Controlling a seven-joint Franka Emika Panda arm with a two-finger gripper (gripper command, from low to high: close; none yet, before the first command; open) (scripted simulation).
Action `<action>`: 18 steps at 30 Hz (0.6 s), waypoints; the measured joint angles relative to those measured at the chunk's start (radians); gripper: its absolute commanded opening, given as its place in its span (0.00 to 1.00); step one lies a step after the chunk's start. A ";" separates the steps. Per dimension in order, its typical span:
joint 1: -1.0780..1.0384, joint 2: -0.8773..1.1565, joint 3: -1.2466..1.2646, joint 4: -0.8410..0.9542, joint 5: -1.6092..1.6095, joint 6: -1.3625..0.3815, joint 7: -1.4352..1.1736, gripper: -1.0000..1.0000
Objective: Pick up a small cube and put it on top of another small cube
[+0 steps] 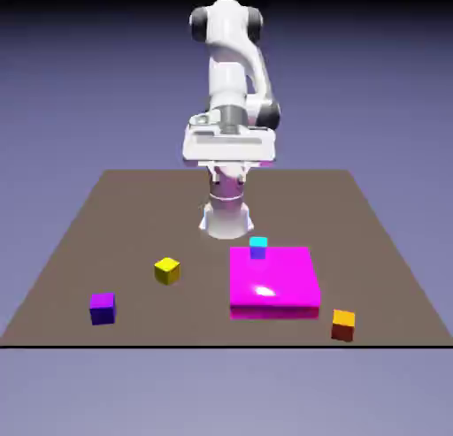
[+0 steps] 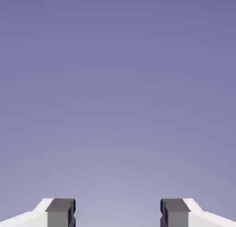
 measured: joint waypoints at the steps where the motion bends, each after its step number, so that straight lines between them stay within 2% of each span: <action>1: -0.010 0.036 0.024 0.024 -0.016 -0.022 0.030 0.50; 18: -0.177 0.652 0.425 0.425 -0.288 -0.391 0.544 0.50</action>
